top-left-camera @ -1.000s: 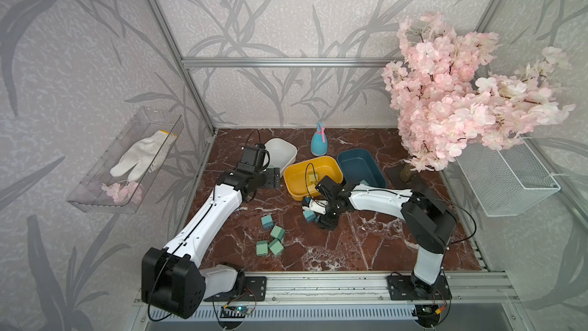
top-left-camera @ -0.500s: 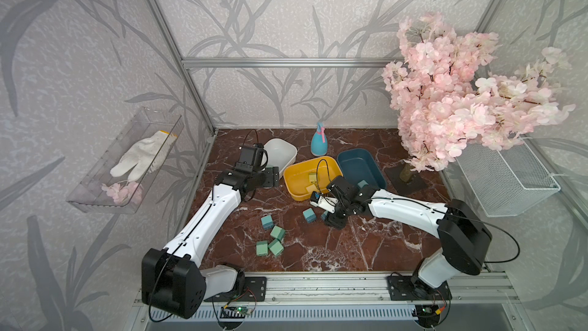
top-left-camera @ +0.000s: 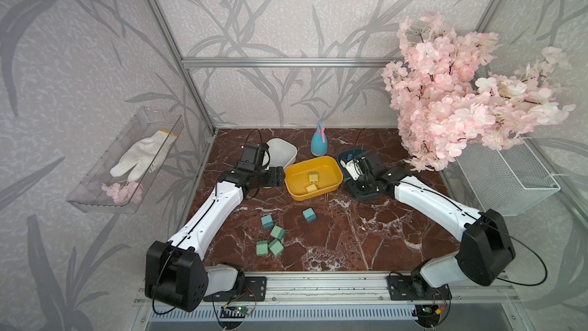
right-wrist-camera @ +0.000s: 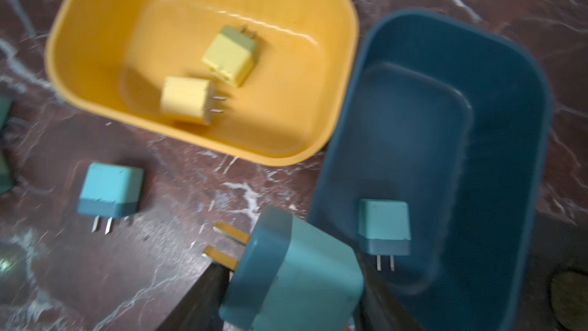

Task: Place the plugs by color into the storage box
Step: Pick up the plug from the center of the board, then place the plug in the storage box.

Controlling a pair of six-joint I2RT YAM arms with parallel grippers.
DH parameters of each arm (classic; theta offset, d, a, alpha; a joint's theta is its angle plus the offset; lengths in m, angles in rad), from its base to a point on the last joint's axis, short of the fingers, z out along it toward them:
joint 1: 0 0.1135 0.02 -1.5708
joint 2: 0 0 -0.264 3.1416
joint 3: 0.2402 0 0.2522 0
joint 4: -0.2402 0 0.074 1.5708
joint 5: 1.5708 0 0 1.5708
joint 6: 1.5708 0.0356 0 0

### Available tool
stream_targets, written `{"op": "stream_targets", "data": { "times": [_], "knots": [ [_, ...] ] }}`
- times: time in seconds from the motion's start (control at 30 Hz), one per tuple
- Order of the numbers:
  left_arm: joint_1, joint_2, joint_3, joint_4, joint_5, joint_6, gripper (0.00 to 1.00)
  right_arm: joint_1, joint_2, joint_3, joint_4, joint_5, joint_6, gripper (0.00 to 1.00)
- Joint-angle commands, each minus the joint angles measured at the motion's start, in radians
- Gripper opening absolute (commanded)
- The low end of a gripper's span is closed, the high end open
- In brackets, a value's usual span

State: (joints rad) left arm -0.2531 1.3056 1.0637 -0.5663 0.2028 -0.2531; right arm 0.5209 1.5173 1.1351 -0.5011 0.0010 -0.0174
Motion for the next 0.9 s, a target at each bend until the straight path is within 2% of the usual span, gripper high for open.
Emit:
{"op": "stream_targets", "data": {
  "times": [0.0,0.3,0.47,0.67,0.87],
  "knots": [
    [-0.004,-0.002,-0.002,0.019,0.042,0.020,0.86,-0.041,0.083,0.075,0.013,0.044,0.034,0.47],
    [-0.021,-0.004,-0.002,0.014,-0.002,0.036,0.86,-0.117,0.361,0.256,0.005,0.068,0.067,0.48],
    [-0.021,-0.001,-0.007,0.025,-0.010,0.028,0.86,-0.128,0.465,0.319,-0.012,0.081,0.098,0.51],
    [-0.020,0.020,0.004,0.019,-0.001,0.026,0.86,-0.128,0.499,0.290,0.002,0.103,0.134,0.59],
    [-0.020,0.027,0.007,0.020,-0.010,0.026,0.89,-0.128,0.455,0.268,-0.021,0.138,0.132,0.67]
  ]
}}
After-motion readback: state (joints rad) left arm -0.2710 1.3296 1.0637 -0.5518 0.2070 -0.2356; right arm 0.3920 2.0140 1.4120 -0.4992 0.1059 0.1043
